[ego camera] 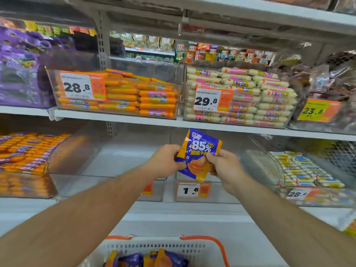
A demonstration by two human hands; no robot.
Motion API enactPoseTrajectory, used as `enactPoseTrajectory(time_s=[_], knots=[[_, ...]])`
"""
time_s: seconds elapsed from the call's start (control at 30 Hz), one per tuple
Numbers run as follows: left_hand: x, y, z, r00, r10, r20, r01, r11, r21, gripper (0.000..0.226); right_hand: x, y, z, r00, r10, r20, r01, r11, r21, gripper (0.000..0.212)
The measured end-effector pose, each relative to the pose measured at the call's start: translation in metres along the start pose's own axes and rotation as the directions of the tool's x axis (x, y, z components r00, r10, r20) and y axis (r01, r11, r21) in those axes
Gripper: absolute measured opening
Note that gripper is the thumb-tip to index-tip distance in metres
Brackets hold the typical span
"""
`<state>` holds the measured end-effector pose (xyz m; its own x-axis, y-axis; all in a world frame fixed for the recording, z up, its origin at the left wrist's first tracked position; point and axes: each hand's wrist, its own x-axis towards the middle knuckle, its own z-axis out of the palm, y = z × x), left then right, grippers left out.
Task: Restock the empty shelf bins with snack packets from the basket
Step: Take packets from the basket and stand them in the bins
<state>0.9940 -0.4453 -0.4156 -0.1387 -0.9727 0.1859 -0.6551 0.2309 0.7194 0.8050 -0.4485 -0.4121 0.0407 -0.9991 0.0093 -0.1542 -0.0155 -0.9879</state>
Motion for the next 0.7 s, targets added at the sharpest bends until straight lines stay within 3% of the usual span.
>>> enactPoseTrajectory(time_s=[0.13, 0.3, 0.43, 0.57, 0.7], knots=[[-0.002, 0.008, 0.008, 0.999, 0.054, -0.002, -0.054, 0.996, 0.072, 0.024, -0.006, -0.002, -0.011, 0.998, 0.057, -0.012, -0.057, 0.998, -0.007, 0.020], [-0.009, 0.012, 0.007, 0.998, 0.069, -0.003, -0.068, 0.990, 0.127, 0.030, -0.017, -0.014, -0.019, 0.996, -0.046, -0.072, 0.044, 0.999, -0.022, 0.019], [-0.007, -0.003, 0.004, 0.989, 0.064, -0.133, -0.041, 0.985, 0.166, 0.043, -0.005, -0.014, -0.030, 0.981, -0.088, -0.174, 0.071, 0.992, -0.099, 0.024], [0.008, -0.017, 0.003, 0.973, -0.079, -0.218, 0.117, 0.979, 0.165, 0.058, 0.031, -0.003, -0.030, 0.977, 0.029, -0.209, -0.048, 0.995, -0.088, 0.021], [0.034, -0.023, 0.006, 0.955, -0.252, -0.158, 0.259, 0.966, 0.020, 0.090, 0.091, 0.007, -0.010, 0.976, 0.123, -0.178, -0.129, 0.991, -0.024, 0.019]])
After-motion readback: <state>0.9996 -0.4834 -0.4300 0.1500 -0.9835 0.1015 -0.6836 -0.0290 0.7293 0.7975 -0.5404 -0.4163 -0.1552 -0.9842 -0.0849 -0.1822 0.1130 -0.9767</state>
